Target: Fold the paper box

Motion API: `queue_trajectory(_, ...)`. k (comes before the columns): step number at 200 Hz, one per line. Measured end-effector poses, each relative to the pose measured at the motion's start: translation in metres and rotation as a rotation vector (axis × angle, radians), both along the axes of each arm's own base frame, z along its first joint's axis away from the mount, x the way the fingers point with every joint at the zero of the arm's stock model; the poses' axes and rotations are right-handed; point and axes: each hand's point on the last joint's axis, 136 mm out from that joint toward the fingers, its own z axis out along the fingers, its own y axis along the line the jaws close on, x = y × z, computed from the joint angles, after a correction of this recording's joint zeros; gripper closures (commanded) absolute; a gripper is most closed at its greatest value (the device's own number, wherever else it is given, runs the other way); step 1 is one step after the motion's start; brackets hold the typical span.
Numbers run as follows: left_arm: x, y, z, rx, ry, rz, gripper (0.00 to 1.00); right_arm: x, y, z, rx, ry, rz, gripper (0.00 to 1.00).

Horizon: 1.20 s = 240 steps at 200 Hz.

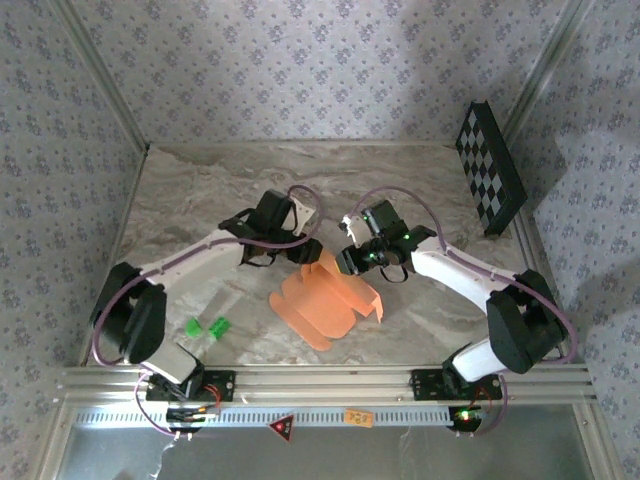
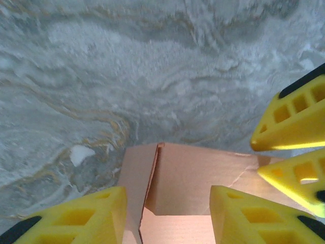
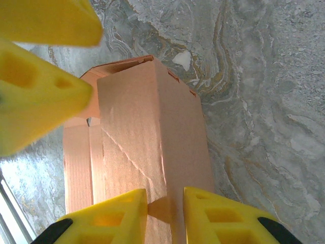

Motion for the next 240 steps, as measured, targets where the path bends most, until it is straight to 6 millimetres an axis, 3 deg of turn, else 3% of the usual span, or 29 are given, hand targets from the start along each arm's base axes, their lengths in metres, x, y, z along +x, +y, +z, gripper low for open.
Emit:
queue_trajectory(31, -0.006, -0.003, -0.015, 0.007, 0.081, -0.006, 0.57, 0.000, 0.000, 0.000, 0.001, 0.000, 0.000, 0.74)
queue_trajectory(97, -0.006, -0.003, -0.014, -0.025, 0.121, 0.012, 0.68, 0.000, 0.000, 0.000, 0.003, 0.002, 0.002, 0.73)
queue_trajectory(148, -0.005, -0.001, -0.014, -0.026, 0.124, 0.023, 0.68, -0.001, 0.000, 0.000, 0.002, 0.003, 0.002, 0.68)
queue_trajectory(220, -0.004, -0.001, -0.015, -0.022, 0.123, 0.026, 0.68, 0.013, 0.008, 0.020, 0.027, -0.035, -0.001, 0.68)
queue_trajectory(240, -0.004, -0.001, -0.015, -0.021, 0.122, 0.027, 0.68, 0.014, 0.008, 0.016, 0.022, -0.027, -0.004, 0.69)
